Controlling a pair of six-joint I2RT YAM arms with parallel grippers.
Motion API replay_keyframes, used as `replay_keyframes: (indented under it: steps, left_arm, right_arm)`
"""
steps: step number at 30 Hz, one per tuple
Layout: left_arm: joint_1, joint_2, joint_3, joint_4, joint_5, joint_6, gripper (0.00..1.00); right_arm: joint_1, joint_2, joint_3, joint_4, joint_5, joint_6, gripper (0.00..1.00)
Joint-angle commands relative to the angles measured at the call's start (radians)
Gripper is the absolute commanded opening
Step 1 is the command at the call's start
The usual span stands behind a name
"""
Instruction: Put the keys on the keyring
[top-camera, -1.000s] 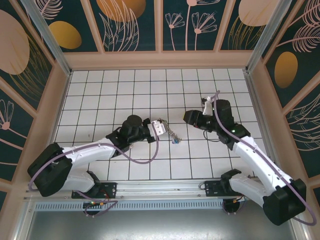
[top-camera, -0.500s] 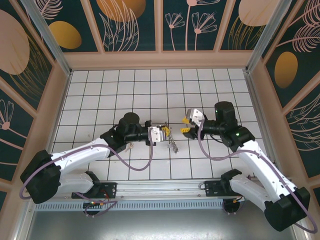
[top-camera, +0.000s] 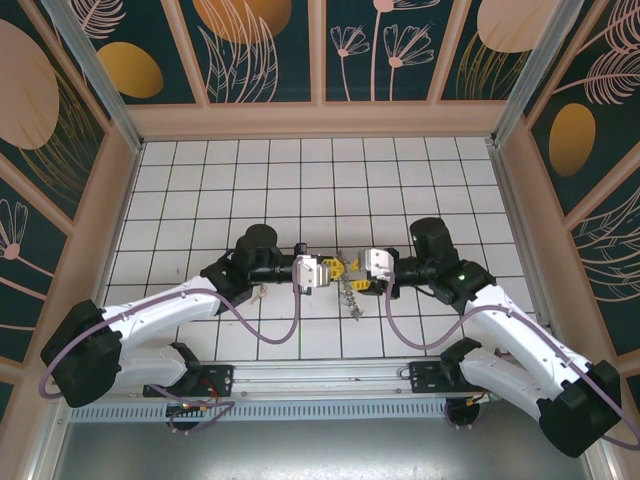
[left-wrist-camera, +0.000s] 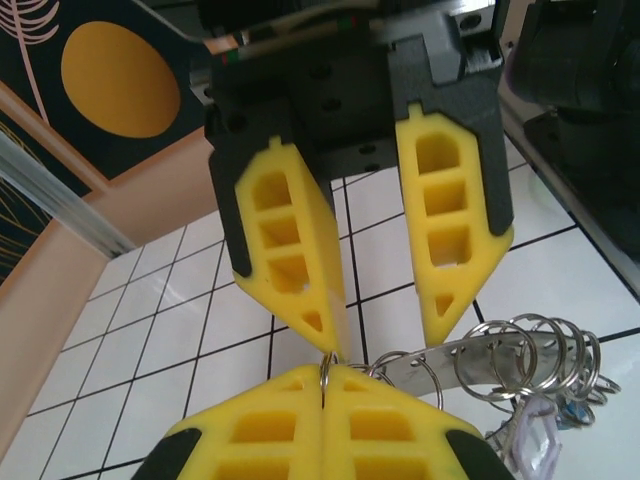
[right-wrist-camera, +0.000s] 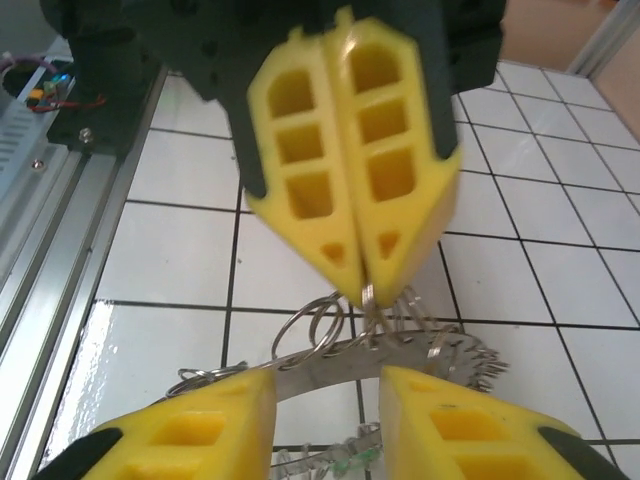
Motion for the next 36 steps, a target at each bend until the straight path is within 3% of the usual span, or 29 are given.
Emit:
replay_keyframes:
  steps: [1,24,30,35,36]
  left_arm:
    - [0.003,0.01,0.026,0.09,0.062,-0.022,0.0]
    - [0.002,0.129,0.092,0.017,0.131,0.042,0.0]
    - [0.002,0.151,0.11,0.022,0.139,0.046,0.0]
    - [0.006,0.137,0.102,0.035,0.093,-0.005,0.0]
    - [0.007,0.128,0.099,0.037,0.066,-0.042,0.08]
  right_arm:
    - [0.007,-0.001,-0.021,0.085,0.005,-0.017,0.28]
    - [0.022,0.04,-0.031,0.114,0.011,-0.044,0.18]
    - [0.018,0.071,-0.034,0.1,0.024,-0.085,0.0]
    - [0.003,0.052,-0.063,0.149,0.053,-0.081,0.0]
    - [-0.003,0.04,-0.074,0.173,0.061,-0.073,0.0]
